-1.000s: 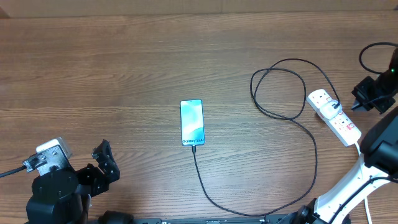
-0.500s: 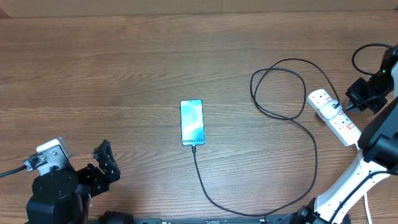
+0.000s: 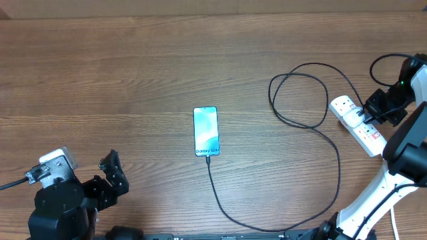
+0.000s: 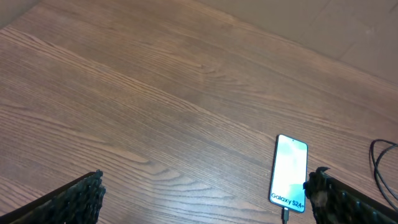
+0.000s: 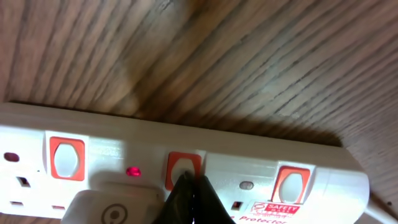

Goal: Plug charger to phone and switch on socket

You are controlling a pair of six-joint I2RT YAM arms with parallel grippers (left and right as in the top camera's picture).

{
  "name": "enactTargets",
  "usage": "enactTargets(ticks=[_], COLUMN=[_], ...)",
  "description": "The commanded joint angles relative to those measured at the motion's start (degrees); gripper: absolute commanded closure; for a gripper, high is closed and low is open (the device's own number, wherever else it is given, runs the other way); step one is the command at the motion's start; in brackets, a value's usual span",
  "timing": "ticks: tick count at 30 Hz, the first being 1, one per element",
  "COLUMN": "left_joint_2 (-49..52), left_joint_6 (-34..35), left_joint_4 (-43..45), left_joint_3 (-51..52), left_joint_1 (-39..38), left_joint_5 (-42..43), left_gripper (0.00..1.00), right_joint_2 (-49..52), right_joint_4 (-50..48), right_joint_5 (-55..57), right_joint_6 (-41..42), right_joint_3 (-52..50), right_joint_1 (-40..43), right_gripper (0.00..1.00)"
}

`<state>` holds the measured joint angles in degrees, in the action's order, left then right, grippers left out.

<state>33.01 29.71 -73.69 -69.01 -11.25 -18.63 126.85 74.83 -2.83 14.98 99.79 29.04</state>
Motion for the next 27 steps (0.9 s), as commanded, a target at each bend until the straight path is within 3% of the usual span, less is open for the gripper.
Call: enactTargets(ticks=[1,11,22,27], left_joint_2=[-0.1,-0.1,-0.1,-0.1], left_joint_6=[0.7,0.7,0.8,0.7], left_joint_4=[0.2,0.2,0.2,0.2], left_joint_3=[0.2,0.2,0.2,0.2], left_joint_1=[-0.4,-0.4,-0.4,-0.4], left_joint_5=[0.5,0.5,0.5,0.5], left_gripper=[0.00,0.01,0.00,0.00], right_joint_2=[1.4,-6.0,-36.7,-52.5], right_joint_4=[-2.8,4.5,1.6,-8.6], right_joint_5=[-0.9,3.0,2.7,-3.9], right_joint_6=[1.2,4.8,7.9,15.0], right_joint_3=[-5.0,2.1,3.9,5.0], right_joint_1=[-1.7,-0.4,-0.3,-0.3], right_gripper=[0.96,0.96,0.96,0.96])
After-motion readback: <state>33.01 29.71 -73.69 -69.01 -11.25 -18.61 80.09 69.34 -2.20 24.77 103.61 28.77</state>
